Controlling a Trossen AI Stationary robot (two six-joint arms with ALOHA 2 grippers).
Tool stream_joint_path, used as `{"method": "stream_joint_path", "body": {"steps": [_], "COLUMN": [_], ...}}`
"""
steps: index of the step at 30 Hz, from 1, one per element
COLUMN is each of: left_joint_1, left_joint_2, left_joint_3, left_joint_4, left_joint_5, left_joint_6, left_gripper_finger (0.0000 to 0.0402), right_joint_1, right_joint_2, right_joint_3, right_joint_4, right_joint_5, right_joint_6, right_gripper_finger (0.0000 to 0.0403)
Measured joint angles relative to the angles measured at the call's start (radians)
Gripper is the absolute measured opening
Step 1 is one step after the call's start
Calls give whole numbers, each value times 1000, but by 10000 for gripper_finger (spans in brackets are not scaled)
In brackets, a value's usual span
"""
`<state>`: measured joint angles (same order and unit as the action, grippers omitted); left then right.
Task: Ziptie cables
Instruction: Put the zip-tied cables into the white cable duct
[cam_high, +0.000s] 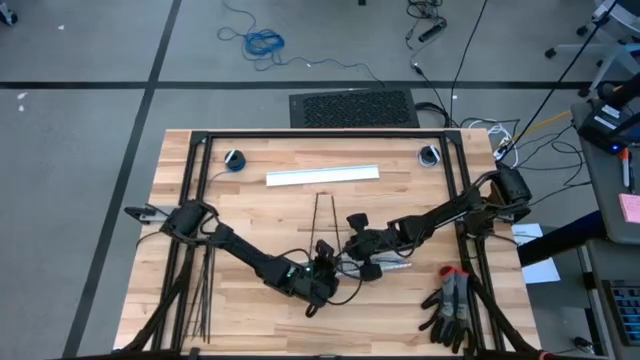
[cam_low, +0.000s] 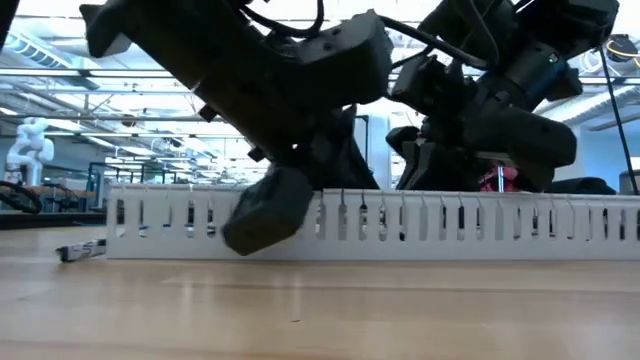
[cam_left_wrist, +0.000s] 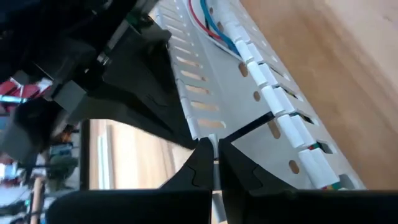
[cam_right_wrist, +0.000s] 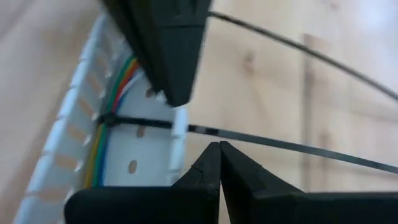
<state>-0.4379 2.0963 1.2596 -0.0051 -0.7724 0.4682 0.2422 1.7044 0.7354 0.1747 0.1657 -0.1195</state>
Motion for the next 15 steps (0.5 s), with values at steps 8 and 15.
{"method": "stream_joint_path", "body": {"steps": [8, 15], "left_joint_1": [7, 31], "left_joint_2": [1, -3], "left_joint_3": [56, 72], "left_joint_4": [9, -21], "left_joint_5": [-160, -80], "left_joint_6": [-123, -217], "left_gripper_finger": [22, 96], "right_joint_1": [62, 72], "right_joint_2": [-151, -206], "right_joint_3": [-1, -1], "right_joint_4": [-46, -98], "right_joint_5": [231, 258], "right_joint_6": [-38, 15], "right_gripper_finger": [27, 89]}}
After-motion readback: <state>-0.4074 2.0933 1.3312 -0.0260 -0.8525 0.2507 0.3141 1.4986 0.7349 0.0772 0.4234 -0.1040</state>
